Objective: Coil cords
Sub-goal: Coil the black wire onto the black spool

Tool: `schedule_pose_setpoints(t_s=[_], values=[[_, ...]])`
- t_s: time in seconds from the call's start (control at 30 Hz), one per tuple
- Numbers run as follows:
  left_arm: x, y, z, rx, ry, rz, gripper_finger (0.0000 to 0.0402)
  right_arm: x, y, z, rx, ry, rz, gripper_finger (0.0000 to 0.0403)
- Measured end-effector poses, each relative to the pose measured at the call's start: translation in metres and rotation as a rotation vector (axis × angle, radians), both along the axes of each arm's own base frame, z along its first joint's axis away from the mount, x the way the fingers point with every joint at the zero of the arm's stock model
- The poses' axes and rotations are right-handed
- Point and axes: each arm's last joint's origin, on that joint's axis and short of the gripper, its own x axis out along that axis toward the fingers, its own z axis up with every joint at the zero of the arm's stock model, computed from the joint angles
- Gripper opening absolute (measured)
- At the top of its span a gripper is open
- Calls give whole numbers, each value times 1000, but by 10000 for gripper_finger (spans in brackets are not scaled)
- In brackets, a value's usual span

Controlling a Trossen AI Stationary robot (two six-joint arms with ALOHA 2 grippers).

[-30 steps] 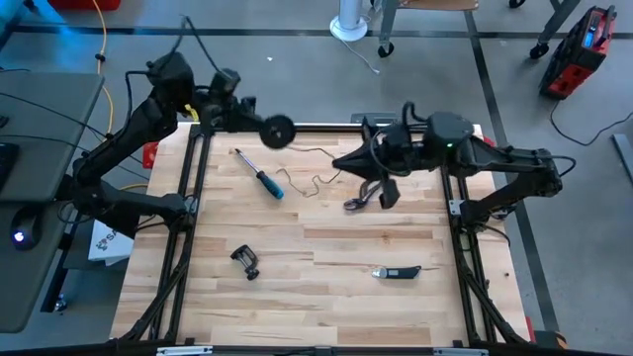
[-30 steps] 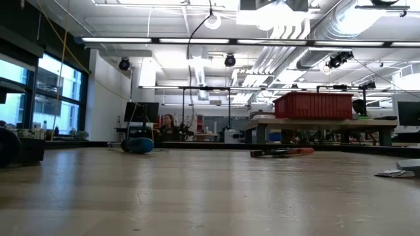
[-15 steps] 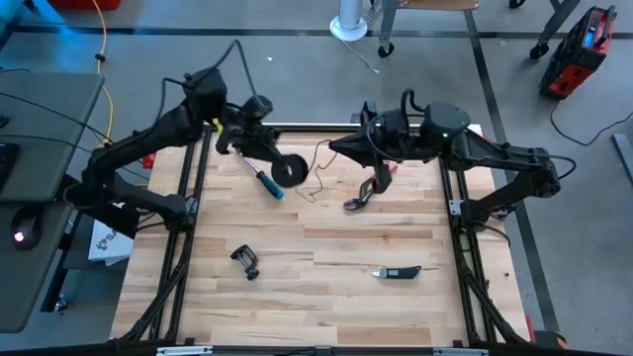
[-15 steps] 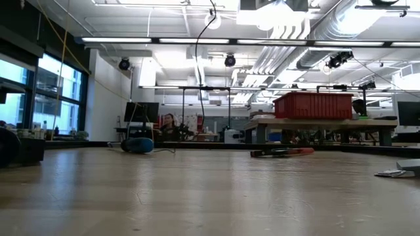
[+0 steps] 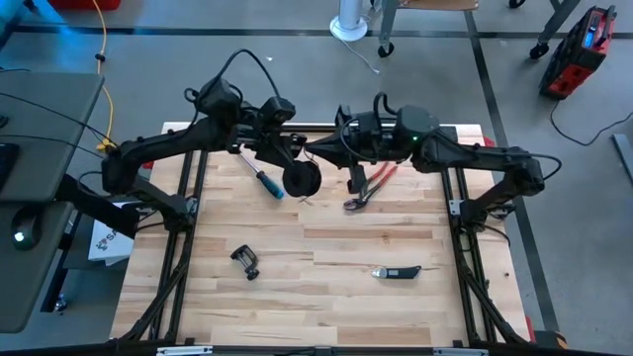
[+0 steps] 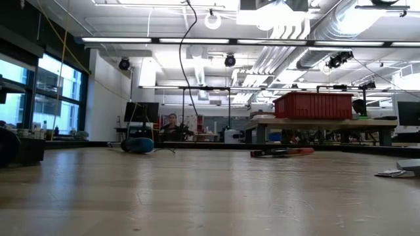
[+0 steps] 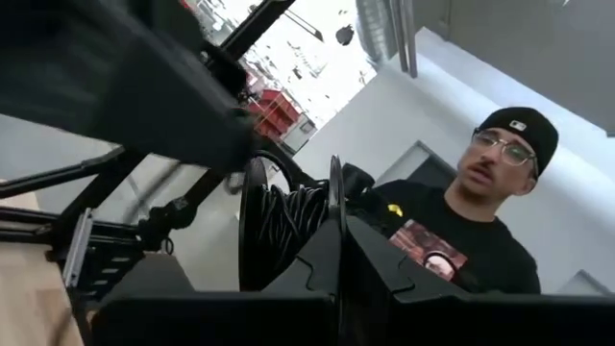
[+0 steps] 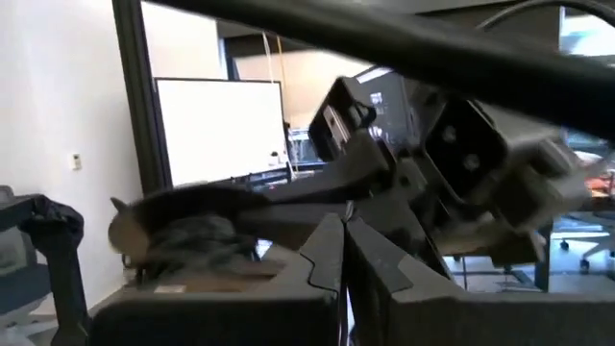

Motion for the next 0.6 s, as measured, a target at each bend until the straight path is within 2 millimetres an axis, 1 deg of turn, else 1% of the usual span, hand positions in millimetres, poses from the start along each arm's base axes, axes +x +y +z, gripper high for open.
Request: schedule_pose_setpoints(t_s=[0.13, 0.27, 0.47, 0.6], values=[[5, 5, -4, 15, -15, 11, 1, 2, 0, 1, 11, -28, 14, 0], [4, 7, -4, 28, -31, 8, 1, 2, 0, 1, 10, -32, 23, 0], [-1, 4, 3, 41, -89, -17, 1, 1, 0, 2, 10, -45, 16, 0], [-4, 3, 8, 32, -131, -11, 1, 9, -1, -2, 15, -62, 1, 0]])
